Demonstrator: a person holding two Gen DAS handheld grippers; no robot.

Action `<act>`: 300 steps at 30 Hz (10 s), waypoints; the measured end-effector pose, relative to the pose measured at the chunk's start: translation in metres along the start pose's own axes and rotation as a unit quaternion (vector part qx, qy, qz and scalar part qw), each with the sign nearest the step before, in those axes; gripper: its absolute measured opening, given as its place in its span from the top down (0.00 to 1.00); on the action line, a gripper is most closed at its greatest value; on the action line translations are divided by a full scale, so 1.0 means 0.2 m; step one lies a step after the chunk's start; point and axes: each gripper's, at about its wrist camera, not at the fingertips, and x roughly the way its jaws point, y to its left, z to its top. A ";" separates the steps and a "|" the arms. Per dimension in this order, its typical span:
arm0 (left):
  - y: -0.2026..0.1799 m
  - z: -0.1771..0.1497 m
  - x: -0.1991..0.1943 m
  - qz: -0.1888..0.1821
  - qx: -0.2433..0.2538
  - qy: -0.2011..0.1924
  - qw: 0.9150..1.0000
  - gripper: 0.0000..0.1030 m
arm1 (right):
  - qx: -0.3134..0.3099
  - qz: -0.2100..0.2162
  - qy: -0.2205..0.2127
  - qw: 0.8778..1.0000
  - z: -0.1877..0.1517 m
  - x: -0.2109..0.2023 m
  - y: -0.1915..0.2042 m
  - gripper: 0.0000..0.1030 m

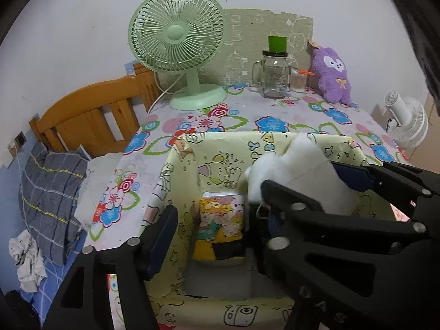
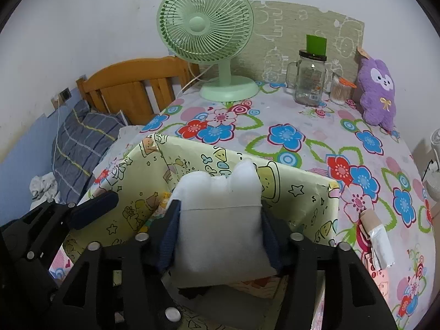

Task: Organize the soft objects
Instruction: 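Drop the yellow snack bag into the box with the left tool while the right releases the towel, then withdraw both tools from the box toward the gray cloth and clear packet, then grasp the dark gray knit cloth with the right tool while the left grasps the clear packet, then lift the gray cloth and clear packet and carry both over the box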

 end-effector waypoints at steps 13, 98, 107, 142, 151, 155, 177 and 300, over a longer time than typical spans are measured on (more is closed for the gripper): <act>-0.01 0.00 -0.02 -0.016 -0.008 0.004 1.000 0.15 | 0.009 -0.009 0.024 1.000 0.00 0.00 -0.01 0.18; -0.92 -0.09 -0.47 -0.067 0.029 -0.101 0.992 0.13 | 0.065 -0.107 -0.137 0.983 -0.44 -0.84 -0.72 0.18; -0.99 -0.13 -0.41 -0.060 0.027 -0.091 0.994 0.13 | 0.081 -0.108 -0.126 0.983 -0.50 -0.79 -0.80 0.18; -0.98 -0.31 -0.11 -0.065 0.010 -0.005 0.998 0.22 | 0.156 -0.091 -0.042 0.983 -0.71 -0.44 -0.97 0.18; -0.95 -0.32 -0.08 -0.074 0.006 0.005 0.997 0.20 | 0.142 -0.067 -0.017 0.987 -0.67 -0.38 -0.90 0.28; -0.94 -0.32 -0.08 -0.078 0.004 0.011 0.997 0.21 | 0.135 -0.058 -0.006 0.989 -0.66 -0.36 -0.88 0.36; -0.96 -0.33 -0.14 -0.076 0.018 0.003 0.997 0.22 | 0.122 -0.086 -0.021 0.988 -0.68 -0.45 -0.87 0.83; -0.51 0.10 -0.42 -0.057 0.050 -0.084 0.994 0.83 | 0.077 -0.082 -0.118 0.987 -0.15 -0.65 -0.41 0.47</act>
